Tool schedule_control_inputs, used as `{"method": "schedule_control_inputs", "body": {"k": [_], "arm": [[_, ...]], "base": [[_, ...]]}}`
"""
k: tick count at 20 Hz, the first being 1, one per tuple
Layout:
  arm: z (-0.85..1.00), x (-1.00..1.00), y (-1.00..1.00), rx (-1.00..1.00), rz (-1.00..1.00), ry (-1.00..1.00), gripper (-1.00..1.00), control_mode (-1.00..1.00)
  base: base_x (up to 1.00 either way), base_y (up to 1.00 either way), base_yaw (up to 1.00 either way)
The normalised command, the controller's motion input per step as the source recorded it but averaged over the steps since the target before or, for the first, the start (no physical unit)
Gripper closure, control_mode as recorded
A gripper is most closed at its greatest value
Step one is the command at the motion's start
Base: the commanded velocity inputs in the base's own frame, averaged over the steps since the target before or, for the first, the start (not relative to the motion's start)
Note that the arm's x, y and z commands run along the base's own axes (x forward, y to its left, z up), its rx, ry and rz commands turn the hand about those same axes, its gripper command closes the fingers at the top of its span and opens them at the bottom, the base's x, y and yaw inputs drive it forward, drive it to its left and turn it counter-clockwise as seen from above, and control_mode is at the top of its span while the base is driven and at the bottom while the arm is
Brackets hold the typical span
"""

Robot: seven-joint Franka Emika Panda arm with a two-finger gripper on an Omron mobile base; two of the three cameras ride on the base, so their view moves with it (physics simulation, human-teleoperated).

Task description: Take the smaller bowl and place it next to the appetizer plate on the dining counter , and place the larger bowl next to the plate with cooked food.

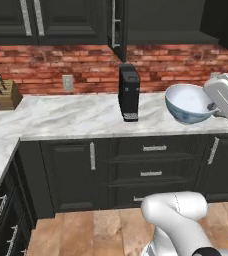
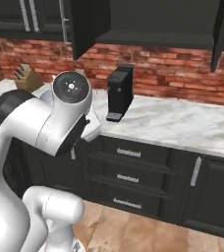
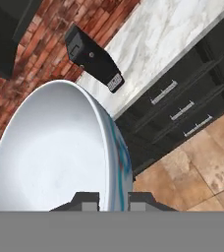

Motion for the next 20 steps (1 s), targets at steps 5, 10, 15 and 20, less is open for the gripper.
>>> {"method": "schedule_control_inputs", "body": {"k": [5, 10, 15, 20], "arm": [[0.0, 0.0, 0.0, 0.0, 0.0, 0.0, 1.0, 1.0], [0.0, 0.0, 0.0, 0.0, 0.0, 0.0, 1.0, 1.0], [0.0, 0.0, 0.0, 0.0, 0.0, 0.0, 1.0, 1.0], [0.0, 0.0, 0.0, 0.0, 0.0, 0.0, 1.0, 1.0]], "base": [[-1.0, 0.18, -0.07], [-1.0, 0.16, -0.43], [-1.0, -0.07, -0.07], [-1.0, -0.59, 0.0]]}}
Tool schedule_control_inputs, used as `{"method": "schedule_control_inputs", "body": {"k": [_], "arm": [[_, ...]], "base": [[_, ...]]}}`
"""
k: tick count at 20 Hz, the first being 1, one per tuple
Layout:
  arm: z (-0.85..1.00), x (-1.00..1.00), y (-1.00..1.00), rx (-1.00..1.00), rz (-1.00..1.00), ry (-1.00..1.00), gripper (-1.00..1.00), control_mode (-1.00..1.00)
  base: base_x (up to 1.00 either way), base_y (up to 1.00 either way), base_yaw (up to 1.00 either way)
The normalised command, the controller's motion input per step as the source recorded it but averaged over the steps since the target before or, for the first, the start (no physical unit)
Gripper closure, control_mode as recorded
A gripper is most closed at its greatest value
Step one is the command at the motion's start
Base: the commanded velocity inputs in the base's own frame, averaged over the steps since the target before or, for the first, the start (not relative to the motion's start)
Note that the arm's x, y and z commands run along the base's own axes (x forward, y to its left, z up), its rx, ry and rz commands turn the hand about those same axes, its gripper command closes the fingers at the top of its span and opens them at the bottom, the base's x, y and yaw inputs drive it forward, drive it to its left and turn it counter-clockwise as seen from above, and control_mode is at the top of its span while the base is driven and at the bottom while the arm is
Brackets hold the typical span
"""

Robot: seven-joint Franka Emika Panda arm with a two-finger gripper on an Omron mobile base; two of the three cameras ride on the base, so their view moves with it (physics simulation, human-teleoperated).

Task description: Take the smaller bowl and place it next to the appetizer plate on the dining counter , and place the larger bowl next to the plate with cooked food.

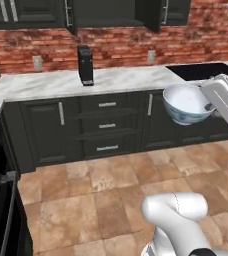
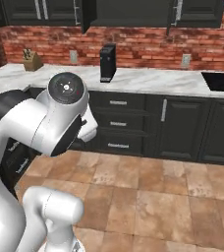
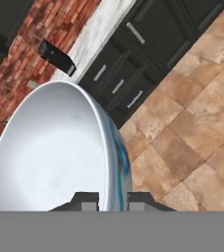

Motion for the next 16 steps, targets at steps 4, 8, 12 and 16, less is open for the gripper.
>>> {"method": "schedule_control_inputs", "body": {"k": [4, 8, 12, 16], "arm": [[0.0, 0.0, 0.0, 0.0, 0.0, 0.0, 1.0, 1.0], [0.0, 0.0, 0.0, 0.0, 0.0, 0.0, 1.0, 1.0], [0.0, 0.0, 0.0, 0.0, 0.0, 0.0, 1.0, 1.0], [0.0, 0.0, 0.0, 0.0, 0.0, 0.0, 1.0, 1.0]], "base": [[-1.0, -0.38, 0.0], [-1.0, 0.0, 0.01], [-1.0, -0.08, 0.04], [-1.0, 0.06, 0.01]]}}
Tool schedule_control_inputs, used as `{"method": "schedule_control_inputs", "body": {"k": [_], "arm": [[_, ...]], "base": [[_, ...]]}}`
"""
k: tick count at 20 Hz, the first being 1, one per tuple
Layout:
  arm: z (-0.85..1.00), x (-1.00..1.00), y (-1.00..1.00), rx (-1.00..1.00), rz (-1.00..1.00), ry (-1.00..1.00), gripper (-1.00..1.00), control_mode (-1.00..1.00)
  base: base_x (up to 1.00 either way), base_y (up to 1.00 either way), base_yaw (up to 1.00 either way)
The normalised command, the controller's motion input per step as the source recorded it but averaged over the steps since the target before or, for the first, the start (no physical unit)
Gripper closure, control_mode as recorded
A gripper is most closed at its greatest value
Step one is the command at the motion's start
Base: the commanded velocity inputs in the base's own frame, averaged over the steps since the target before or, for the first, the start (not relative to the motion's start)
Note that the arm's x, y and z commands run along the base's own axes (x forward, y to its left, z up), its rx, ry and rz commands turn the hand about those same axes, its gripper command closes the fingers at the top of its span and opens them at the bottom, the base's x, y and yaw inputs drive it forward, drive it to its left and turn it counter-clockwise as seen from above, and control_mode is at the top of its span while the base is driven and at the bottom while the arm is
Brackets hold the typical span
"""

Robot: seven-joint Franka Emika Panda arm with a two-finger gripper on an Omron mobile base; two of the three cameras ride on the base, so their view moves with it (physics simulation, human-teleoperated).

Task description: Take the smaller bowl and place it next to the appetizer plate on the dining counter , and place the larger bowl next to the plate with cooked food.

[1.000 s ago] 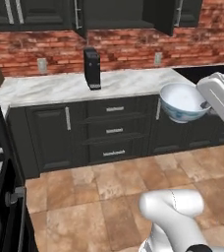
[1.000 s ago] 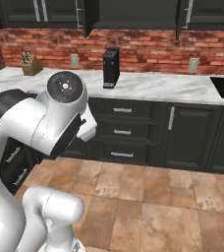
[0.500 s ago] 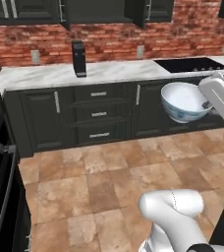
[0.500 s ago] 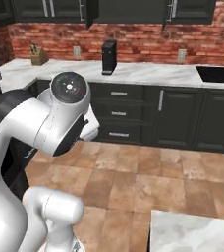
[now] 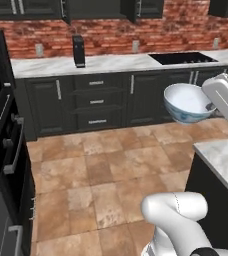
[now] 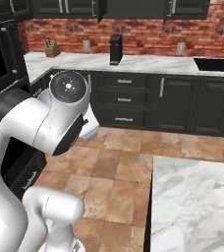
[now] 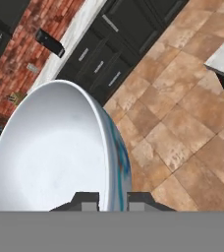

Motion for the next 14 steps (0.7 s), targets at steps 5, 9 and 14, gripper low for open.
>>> {"method": "schedule_control_inputs", "body": {"k": [5, 9, 14], "arm": [[0.0, 0.0, 0.0, 0.0, 0.0, 0.0, 1.0, 1.0], [0.0, 0.0, 0.0, 0.0, 0.0, 0.0, 1.0, 1.0], [0.0, 0.0, 0.0, 0.0, 0.0, 0.0, 1.0, 1.0]], "base": [[-1.0, 0.37, 0.0], [-1.0, 0.18, 0.01], [-1.0, 0.12, 0.02]]}}
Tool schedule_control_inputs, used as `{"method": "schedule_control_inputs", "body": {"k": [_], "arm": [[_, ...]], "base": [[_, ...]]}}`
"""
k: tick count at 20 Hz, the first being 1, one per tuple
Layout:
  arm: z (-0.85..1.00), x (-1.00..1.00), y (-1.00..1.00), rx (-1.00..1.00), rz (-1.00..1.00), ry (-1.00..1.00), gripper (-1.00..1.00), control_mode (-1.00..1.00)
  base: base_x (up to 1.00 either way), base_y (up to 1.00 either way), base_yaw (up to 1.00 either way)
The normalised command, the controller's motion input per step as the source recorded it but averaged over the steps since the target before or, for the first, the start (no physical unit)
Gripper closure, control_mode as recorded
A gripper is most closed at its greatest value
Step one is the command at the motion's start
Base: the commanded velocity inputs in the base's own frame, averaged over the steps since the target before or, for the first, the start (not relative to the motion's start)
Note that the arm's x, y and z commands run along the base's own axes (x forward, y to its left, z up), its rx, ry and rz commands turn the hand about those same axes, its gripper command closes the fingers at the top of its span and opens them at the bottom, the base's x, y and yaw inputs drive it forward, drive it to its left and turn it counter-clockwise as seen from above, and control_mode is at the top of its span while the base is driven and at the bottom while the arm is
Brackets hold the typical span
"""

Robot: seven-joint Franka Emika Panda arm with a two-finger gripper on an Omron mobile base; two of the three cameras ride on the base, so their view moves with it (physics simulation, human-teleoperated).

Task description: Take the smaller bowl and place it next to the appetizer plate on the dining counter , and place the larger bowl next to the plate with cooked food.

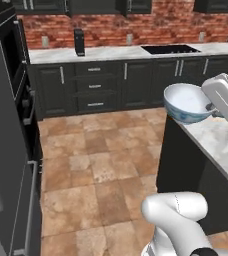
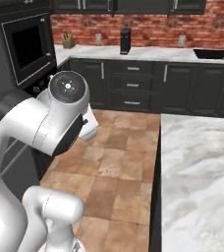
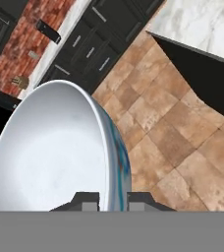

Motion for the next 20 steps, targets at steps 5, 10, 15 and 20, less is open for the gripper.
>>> {"method": "schedule_control_inputs", "body": {"k": [5, 10, 15, 20], "arm": [[0.0, 0.0, 0.0, 0.0, 0.0, 0.0, 1.0, 1.0], [0.0, 0.0, 0.0, 0.0, 0.0, 0.0, 1.0, 1.0], [0.0, 0.0, 0.0, 0.0, 0.0, 0.0, 1.0, 1.0], [0.0, 0.0, 0.0, 0.0, 0.0, 0.0, 1.0, 1.0]], "base": [[-1.0, 0.11, 0.02], [-1.0, -0.05, 0.01], [-0.33, -0.94, 0.03], [0.37, -1.0, 0.0]]}}
